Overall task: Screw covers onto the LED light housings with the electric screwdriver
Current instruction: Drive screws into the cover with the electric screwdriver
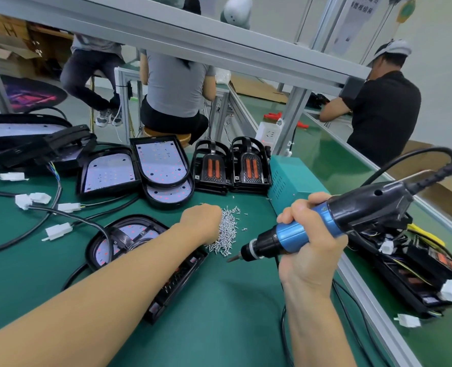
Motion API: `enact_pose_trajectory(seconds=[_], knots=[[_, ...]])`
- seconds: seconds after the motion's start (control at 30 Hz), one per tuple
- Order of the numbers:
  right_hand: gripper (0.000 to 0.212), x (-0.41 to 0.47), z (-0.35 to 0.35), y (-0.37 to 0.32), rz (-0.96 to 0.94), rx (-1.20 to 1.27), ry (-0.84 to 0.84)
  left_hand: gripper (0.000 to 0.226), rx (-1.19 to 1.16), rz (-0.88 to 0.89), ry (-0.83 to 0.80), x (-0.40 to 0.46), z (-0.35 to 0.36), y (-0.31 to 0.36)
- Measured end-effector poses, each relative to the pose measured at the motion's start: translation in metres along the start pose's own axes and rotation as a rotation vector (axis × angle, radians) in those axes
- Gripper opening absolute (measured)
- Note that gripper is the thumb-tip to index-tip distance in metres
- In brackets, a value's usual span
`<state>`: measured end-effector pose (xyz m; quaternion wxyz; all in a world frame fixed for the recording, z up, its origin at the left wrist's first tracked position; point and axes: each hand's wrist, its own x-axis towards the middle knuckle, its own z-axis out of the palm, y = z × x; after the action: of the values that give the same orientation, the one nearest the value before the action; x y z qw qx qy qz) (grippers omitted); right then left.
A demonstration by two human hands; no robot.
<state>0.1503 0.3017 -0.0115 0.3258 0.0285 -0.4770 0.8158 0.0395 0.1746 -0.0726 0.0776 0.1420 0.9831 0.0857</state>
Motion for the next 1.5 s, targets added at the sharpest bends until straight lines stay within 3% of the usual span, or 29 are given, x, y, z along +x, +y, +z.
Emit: enact_pose_trajectory(seconds=[0.23,0.4,0.6,0.7,0.8,1.07,1.23,1.5], knots=[[0.027,-0.001,0.003,-0.003,0.001,-0.004,-0.01,0.028,-0.005,-0.009,-0.056,0.0,0.0,0.003],[0.023,-0.001,0.002,-0.006,-0.012,-0.002,-0.013,0.026,-0.16,-0.038,-0.006,-0.004,-0.008,-0.002],[0.023,-0.002,0.005,-0.009,-0.005,0.023,0.002,0.013,-0.669,-0.065,0.201,-0.028,-0.029,-0.022],[0.022,-0.003,0.008,-0.012,-0.002,0.057,-0.01,0.015,-1.087,-0.138,0.219,-0.052,-0.034,-0.038],[0.022,-0.005,0.016,-0.014,0.023,0.13,-0.022,0.018,-1.312,-0.166,0.215,-0.077,-0.035,-0.054],[0.021,-0.022,0.048,-0.014,0.097,0.273,-0.074,0.009,-1.736,-0.182,0.174,-0.14,-0.026,-0.088],[0.021,-0.033,0.069,-0.01,0.139,0.322,-0.111,0.006,-1.808,-0.2,0.179,-0.162,-0.021,-0.101],[0.022,-0.05,0.097,-0.005,0.16,0.385,-0.156,0.019,-2.107,-0.219,0.101,-0.181,-0.012,-0.101]])
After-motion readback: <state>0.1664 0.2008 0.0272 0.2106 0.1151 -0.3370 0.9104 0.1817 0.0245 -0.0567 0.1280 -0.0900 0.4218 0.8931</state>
